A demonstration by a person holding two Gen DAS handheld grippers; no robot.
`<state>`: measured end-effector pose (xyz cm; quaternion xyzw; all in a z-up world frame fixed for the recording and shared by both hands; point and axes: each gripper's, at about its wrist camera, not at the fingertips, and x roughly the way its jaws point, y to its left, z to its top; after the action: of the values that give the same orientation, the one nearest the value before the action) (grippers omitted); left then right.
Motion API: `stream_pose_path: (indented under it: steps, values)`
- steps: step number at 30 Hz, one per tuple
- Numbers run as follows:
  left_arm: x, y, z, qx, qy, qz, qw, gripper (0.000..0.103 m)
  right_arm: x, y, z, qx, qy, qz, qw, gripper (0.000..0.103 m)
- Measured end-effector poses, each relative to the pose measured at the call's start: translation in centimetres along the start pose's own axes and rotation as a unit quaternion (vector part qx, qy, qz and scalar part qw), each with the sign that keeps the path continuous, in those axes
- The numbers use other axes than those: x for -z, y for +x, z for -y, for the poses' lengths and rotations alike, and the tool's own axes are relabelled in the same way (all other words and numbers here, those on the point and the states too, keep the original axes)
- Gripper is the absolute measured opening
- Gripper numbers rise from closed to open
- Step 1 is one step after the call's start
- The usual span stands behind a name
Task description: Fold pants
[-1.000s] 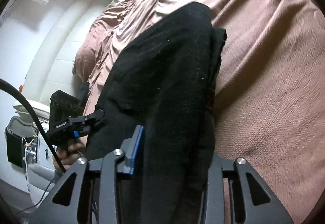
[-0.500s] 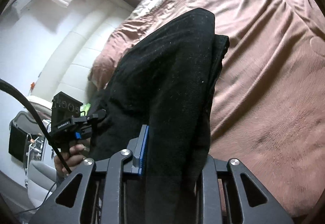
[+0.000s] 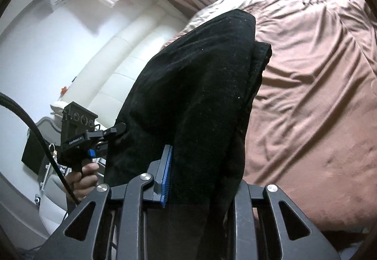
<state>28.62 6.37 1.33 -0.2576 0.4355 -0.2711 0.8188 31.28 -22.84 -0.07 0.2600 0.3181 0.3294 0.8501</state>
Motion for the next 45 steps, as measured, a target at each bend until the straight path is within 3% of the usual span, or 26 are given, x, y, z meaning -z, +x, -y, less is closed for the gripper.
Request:
stream_pose_path:
  steps: [10,24,36,45]
  values:
    - [-1.1,-7.1,-3.2,-0.008,-0.006,0.047,0.9989,0.040,-1.5,4.7,-3.3,-0.018,-0.037,-0.012,0.999,0.022]
    - [-2.2,-17.2,-10.6,-0.028,-0.032,0.120,0.9918,0.040,-3.7,15.2,-7.8,-0.073,-0.082,-0.053,0.993,0.022]
    - [-3.1,-23.0,-19.0,-0.059,-0.056,0.143,0.9863,0.039,-5.7,26.2,-10.2,-0.100,-0.110,-0.095,0.984,0.022]
    - [-4.1,-25.4,-26.7,-0.085,-0.081,0.139,0.9832,0.039,-6.4,36.8,-13.6,-0.104,-0.127,-0.131,0.978,0.022]
